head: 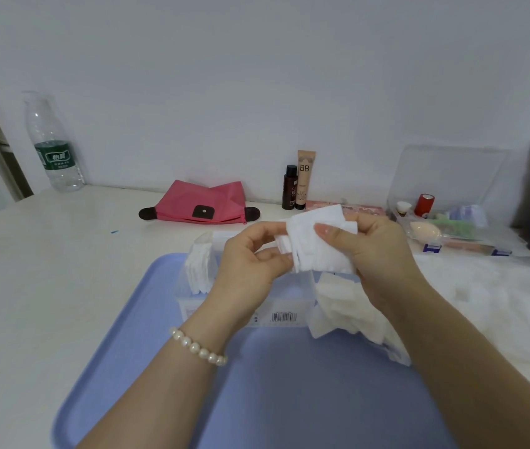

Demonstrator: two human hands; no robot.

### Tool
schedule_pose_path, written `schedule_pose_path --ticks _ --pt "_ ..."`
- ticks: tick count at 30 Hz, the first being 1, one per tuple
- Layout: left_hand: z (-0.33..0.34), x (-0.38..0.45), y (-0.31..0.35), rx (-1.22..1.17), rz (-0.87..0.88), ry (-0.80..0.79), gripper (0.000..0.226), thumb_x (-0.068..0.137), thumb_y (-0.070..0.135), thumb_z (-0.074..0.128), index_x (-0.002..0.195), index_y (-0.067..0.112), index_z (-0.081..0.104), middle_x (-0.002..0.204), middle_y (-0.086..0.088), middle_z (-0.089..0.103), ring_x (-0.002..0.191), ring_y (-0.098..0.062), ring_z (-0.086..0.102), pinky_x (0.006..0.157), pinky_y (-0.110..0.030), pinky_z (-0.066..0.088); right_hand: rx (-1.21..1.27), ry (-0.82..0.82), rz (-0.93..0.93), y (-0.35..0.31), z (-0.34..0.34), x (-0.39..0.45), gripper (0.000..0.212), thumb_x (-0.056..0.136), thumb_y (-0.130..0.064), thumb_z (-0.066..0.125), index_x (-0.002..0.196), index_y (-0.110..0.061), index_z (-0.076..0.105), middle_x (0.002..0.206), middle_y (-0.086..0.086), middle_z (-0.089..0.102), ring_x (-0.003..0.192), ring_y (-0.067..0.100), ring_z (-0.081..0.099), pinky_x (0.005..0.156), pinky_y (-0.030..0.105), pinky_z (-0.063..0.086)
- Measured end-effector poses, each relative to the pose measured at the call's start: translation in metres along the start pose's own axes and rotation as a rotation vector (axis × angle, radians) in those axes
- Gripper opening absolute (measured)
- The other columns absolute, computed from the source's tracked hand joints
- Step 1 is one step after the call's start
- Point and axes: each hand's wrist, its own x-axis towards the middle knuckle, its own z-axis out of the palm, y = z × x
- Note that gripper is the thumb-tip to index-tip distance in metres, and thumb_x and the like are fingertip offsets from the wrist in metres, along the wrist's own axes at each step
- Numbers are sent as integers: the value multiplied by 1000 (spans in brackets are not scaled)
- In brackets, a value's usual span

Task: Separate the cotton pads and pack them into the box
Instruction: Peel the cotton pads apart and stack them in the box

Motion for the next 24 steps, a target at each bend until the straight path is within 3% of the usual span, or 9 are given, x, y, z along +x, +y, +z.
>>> schedule_pose_path --ticks 5,14,17,19,21,24 --pt "-1 0 0 -22 1 -31 41 76 -21 58 93 15 63 102 -3 68 79 -19 69 76 -32 55 -63 30 -108 0 3 -3 14 75 -6 73 80 -18 69 70 -7 72 63 8 69 53 24 55" --pt "2 0 1 -88 -27 -20 17 82 -5 62 90 11 62 91 -7 65 75 -18 65 68 -30 55 -63 44 -130 -2 10 -9 19 76 -3 72 73 -21 66 58 -12 68 54 5 66 47 25 55" --pt "3 -1 1 -33 13 0 24 75 -6 70 91 9 60 92 0 67 68 -10 68 60 -20 52 -76 49 -126 -2 12 -11 16 78 -5 71 75 -20 65 59 -9 67 50 5 64 40 25 51" --pt "3 -1 0 -29 13 7 27 73 -8 71 90 10 61 93 1 68 70 -12 69 63 -23 55 -88 65 -132 -2 12 -11 13 82 -8 68 78 -19 65 63 -9 66 48 3 62 35 20 44" --pt "2 0 0 -26 10 14 28 73 -9 70 89 13 63 92 2 69 73 -13 69 69 -28 58 -103 84 -151 -1 11 -10 14 86 -10 64 78 -21 66 68 -7 65 51 1 60 35 17 41" --pt "1 0 0 -69 -5 15 29 74 -10 68 89 15 64 92 1 69 75 -14 69 73 -33 57 -94 94 -192 2 10 -8 24 86 -11 63 75 -31 70 73 -8 67 64 4 61 47 27 53"
